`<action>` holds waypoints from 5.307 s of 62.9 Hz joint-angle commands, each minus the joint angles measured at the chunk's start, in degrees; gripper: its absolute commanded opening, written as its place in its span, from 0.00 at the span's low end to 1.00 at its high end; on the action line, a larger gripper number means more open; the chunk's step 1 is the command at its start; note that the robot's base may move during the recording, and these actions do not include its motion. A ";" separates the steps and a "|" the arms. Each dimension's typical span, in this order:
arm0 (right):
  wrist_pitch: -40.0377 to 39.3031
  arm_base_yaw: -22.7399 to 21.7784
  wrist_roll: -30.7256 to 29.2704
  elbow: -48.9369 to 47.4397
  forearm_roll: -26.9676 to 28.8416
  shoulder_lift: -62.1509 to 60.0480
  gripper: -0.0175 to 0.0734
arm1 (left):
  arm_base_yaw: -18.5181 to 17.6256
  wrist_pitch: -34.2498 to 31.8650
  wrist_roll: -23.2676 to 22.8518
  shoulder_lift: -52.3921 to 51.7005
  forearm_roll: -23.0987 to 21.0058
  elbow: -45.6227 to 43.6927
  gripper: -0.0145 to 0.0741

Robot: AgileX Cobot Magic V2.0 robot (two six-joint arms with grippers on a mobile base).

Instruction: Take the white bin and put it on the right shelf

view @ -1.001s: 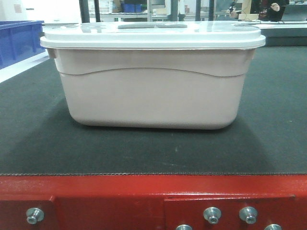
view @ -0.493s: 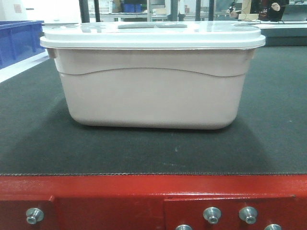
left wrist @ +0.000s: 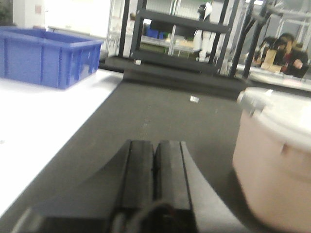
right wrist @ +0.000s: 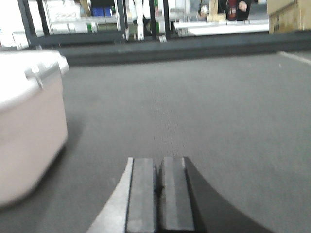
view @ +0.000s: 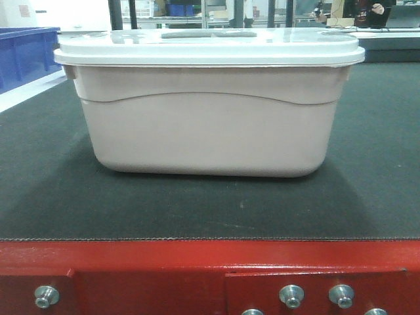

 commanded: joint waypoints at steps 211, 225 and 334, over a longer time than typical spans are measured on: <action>64.75 -6.90 -60.24 -58.86 101.40 98.93 0.64 | 6.37 77.41 44.53 108.28 -88.05 -71.40 0.78; 64.75 -6.90 -60.24 -58.86 101.40 98.93 0.47 | 5.93 77.53 43.17 108.28 -87.27 -71.40 0.78; 73.47 -6.90 -63.32 -60.03 106.82 93.62 0.47 | 3.12 77.53 42.52 96.35 -91.69 -81.03 0.02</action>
